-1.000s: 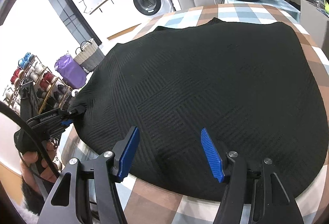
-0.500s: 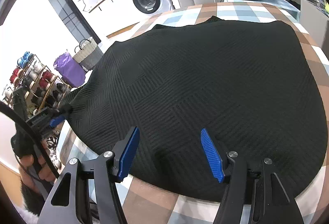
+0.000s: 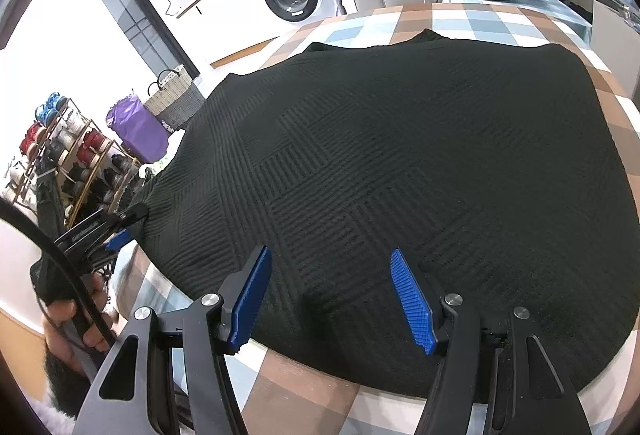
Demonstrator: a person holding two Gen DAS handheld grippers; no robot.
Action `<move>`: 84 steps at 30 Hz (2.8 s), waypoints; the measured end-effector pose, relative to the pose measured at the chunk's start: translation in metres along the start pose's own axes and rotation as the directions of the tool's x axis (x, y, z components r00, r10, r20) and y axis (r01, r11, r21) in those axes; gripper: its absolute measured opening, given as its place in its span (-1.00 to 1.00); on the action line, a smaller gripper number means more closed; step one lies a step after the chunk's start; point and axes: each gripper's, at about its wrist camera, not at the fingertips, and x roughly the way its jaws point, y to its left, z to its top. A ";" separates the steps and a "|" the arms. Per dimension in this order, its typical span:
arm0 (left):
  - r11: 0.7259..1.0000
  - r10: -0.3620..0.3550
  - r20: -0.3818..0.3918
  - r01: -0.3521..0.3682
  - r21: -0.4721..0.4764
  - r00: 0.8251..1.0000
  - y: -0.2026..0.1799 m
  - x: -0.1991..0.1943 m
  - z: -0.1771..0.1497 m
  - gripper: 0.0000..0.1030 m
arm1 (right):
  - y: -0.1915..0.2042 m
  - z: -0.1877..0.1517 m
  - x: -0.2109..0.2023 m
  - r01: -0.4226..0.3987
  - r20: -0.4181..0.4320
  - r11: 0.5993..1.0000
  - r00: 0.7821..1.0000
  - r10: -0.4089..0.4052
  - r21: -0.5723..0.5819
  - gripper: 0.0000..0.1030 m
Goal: Fold small clothes
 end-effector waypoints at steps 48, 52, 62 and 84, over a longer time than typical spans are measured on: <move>0.848 -0.220 -0.098 0.240 0.473 0.970 -0.126 -0.021 0.027 0.44 | -0.063 0.025 -0.013 -0.193 0.085 0.930 0.981 0.175 0.312 0.23; 0.876 -0.195 -0.086 0.212 0.434 0.977 -0.104 -0.014 0.035 0.44 | -0.067 0.030 0.012 -0.206 0.061 0.903 0.978 0.198 0.378 -0.79; 0.847 -0.215 -0.110 0.241 0.474 0.971 -0.122 0.007 0.031 0.44 | -0.052 -0.009 -0.078 -0.207 0.191 0.921 0.970 0.150 0.330 -0.87; 0.835 -0.139 -0.206 0.227 0.501 0.968 -0.148 0.039 0.024 0.44 | -0.121 0.090 0.023 -0.031 0.014 0.932 1.000 0.028 0.360 -0.30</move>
